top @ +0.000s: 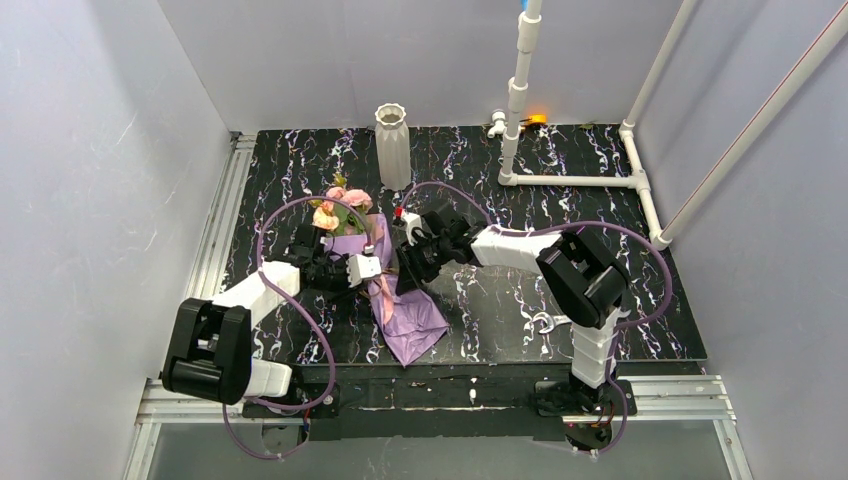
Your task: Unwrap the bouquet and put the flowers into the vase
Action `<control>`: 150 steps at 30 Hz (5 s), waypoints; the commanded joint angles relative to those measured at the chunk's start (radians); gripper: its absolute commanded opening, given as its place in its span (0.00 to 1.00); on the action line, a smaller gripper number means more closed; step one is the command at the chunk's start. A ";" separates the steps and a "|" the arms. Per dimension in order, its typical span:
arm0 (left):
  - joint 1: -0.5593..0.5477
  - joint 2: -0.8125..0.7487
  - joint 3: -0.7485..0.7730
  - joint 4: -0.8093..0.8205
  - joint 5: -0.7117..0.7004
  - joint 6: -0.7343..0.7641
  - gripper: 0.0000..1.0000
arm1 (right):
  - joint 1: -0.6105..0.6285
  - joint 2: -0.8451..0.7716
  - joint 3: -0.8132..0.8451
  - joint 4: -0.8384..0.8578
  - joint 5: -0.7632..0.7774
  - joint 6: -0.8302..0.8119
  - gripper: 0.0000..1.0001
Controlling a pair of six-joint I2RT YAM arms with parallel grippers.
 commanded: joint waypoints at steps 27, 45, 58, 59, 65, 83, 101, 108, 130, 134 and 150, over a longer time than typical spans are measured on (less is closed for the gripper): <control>-0.034 -0.102 -0.027 0.191 0.004 -0.337 0.00 | -0.001 -0.027 -0.035 -0.060 0.004 -0.093 0.01; 0.274 -0.148 0.113 -0.003 -0.020 -0.275 0.00 | -0.012 -0.103 -0.113 -0.082 0.129 -0.059 0.01; 0.580 0.041 0.331 -0.055 -0.060 -0.291 0.00 | -0.012 -0.136 -0.146 -0.077 0.150 -0.064 0.01; 0.596 0.056 0.344 -0.052 -0.067 -0.295 0.00 | -0.012 -0.139 -0.149 -0.078 0.150 -0.065 0.01; 0.653 0.128 0.406 -0.020 -0.132 -0.329 0.00 | -0.012 -0.158 -0.161 -0.081 0.152 -0.065 0.01; 0.676 0.124 0.448 -0.258 0.107 -0.166 0.27 | 0.051 -0.227 -0.114 -0.076 -0.032 -0.098 0.54; -0.066 -0.227 0.242 -0.405 0.305 0.168 0.69 | -0.179 -0.235 -0.056 -0.171 -0.089 -0.075 0.63; -0.255 -0.180 0.082 -0.268 0.190 0.301 0.74 | -0.176 -0.166 -0.049 -0.125 -0.080 -0.066 0.52; -0.278 -0.030 0.013 -0.394 0.076 0.597 0.30 | -0.048 -0.043 -0.037 -0.019 -0.164 -0.089 0.57; -0.279 -0.025 0.013 -0.382 0.077 0.589 0.30 | -0.032 0.000 -0.025 0.013 -0.190 -0.069 0.64; -0.253 -0.055 0.004 -0.410 0.081 0.574 0.28 | -0.046 0.017 -0.013 0.032 -0.183 -0.069 0.01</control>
